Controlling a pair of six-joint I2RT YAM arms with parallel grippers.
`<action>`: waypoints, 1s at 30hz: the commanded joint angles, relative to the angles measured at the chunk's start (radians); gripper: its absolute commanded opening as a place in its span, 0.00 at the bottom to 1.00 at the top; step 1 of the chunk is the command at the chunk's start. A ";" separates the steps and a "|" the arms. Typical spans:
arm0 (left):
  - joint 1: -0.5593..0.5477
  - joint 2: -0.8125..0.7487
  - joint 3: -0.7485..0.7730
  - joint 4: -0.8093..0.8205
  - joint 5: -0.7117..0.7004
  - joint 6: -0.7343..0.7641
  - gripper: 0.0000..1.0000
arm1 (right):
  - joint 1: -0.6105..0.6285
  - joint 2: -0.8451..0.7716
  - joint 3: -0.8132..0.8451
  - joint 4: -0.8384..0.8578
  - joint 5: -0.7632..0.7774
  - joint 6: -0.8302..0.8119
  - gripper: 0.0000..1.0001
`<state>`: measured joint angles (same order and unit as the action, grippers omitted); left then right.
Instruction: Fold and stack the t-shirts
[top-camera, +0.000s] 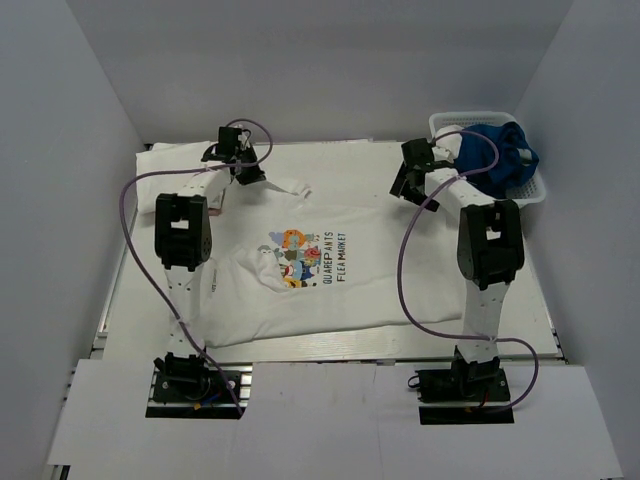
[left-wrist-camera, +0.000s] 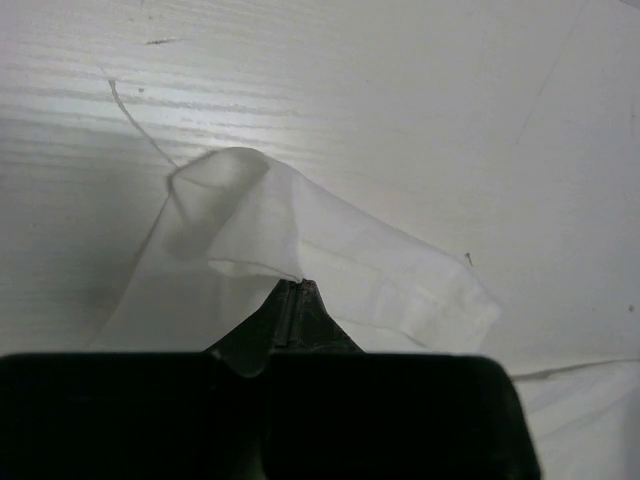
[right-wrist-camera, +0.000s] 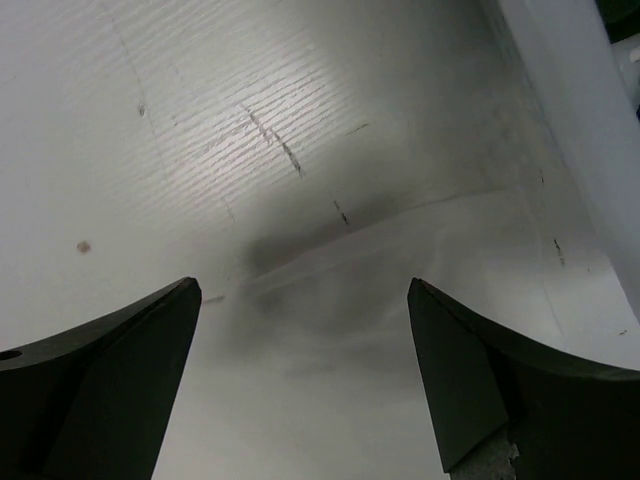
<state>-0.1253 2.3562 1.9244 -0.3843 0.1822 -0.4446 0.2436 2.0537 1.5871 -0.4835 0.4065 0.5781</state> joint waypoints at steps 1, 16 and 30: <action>0.007 -0.156 -0.044 0.045 0.020 0.012 0.00 | 0.005 0.040 0.073 -0.058 0.126 0.114 0.90; 0.007 -0.396 -0.281 0.084 0.003 0.040 0.00 | 0.000 0.160 0.143 -0.112 0.305 0.137 0.90; -0.002 -0.583 -0.455 0.102 0.033 0.040 0.00 | 0.005 0.153 0.149 -0.181 0.282 0.186 0.35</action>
<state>-0.1257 1.8824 1.4918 -0.3058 0.1970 -0.4179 0.2508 2.2532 1.7523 -0.6361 0.6701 0.7250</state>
